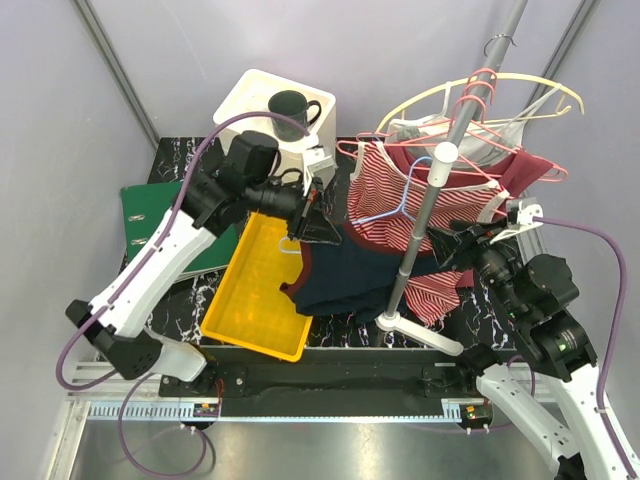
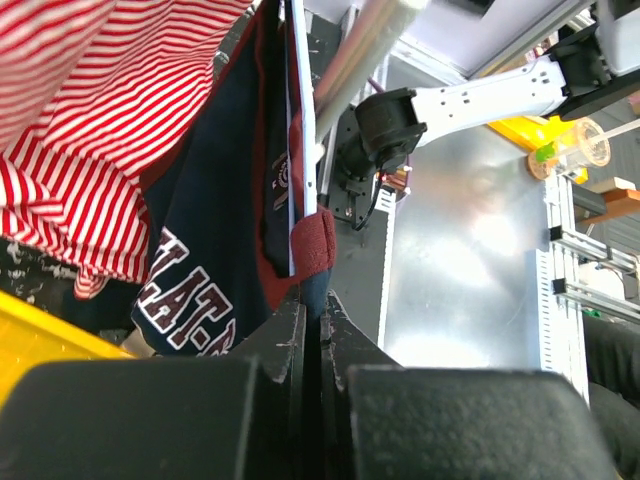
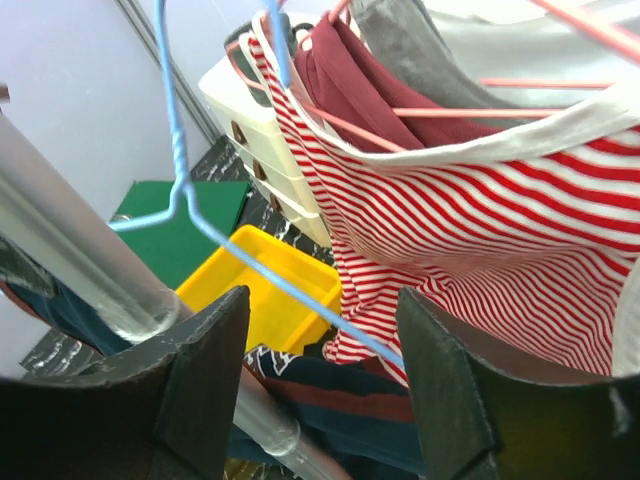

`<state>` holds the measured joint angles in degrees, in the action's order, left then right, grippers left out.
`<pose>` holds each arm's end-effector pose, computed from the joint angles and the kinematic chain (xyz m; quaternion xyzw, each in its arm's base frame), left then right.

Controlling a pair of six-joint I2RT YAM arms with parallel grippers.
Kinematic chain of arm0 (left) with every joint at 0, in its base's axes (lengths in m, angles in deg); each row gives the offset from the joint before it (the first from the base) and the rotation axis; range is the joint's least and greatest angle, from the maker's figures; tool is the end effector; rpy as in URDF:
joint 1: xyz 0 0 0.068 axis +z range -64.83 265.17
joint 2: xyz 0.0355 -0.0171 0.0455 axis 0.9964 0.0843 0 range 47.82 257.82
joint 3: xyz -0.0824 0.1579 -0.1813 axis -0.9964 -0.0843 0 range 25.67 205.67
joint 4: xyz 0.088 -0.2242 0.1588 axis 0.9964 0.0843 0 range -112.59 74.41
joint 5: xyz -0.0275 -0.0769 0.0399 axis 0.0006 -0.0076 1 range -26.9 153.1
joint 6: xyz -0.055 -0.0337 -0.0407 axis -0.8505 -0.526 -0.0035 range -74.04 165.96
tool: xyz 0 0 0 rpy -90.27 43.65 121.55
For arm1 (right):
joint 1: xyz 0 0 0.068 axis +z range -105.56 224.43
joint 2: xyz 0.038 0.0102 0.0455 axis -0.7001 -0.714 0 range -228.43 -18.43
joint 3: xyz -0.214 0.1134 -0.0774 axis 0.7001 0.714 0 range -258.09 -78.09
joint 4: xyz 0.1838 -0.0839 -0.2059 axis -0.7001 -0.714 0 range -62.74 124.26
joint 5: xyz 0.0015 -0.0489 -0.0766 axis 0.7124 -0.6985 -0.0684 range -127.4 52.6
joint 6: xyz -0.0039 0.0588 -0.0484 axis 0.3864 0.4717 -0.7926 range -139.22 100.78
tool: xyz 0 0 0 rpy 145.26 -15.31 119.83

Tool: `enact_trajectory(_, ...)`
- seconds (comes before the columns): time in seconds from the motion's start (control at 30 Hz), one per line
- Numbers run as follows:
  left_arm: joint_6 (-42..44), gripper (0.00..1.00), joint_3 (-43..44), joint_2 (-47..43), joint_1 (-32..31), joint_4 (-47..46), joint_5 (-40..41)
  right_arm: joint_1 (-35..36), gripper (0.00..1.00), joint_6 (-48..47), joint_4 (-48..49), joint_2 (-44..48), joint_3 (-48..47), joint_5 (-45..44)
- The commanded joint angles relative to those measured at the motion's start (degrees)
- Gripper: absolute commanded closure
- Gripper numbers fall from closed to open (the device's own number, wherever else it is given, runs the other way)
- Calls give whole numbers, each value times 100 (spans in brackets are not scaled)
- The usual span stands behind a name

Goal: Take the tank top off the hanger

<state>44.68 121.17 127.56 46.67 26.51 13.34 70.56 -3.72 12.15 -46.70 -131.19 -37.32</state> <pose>0.2199 -0.2379 0.4227 0.4440 0.6931 -0.4947 0.2789 0.1491 0.0732 0.4052 -0.0644 0.6871 0.2576 0.6763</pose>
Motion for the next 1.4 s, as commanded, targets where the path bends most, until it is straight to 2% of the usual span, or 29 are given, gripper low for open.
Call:
enact_trajectory(0.0,93,100,653,409,-8,-182,-684,-3,35,-285,198,50,159,54)
enact_trajectory(0.23,93,100,987,726,-105,-182,-1062,-3,38,-881,66,173,300,19)
enact_trajectory(0.47,216,100,926,788,-237,-155,-1203,-11,37,-1462,66,-29,160,-26)
enact_trajectory(0.53,224,100,944,788,-316,-164,-1203,-11,42,-1533,75,-239,37,-25)
enact_trajectory(0.83,154,100,1040,788,-395,-138,-1010,-11,47,-1445,575,-705,-166,835)
enact_trajectory(0.93,-117,100,1110,771,-413,-129,-659,-11,65,-1428,786,-811,-95,924)
enact_trajectory(1.0,-223,100,1155,771,-404,-120,-405,-11,82,-1349,945,-846,-34,819)
enact_trajectory(1.13,-390,87,1242,718,-413,-129,211,-11,100,-1278,1331,-751,177,512)
enact_trajectory(1.17,-425,84,1243,683,-404,-146,412,-11,100,-1278,1489,-724,221,424)
enact_trajectory(1.3,-592,56,1225,446,-404,-296,1081,-3,100,-1427,1753,-609,379,362)
enact_trajectory(1.37,-645,49,1225,279,-413,-349,1493,-11,100,-1506,1806,-609,379,370)
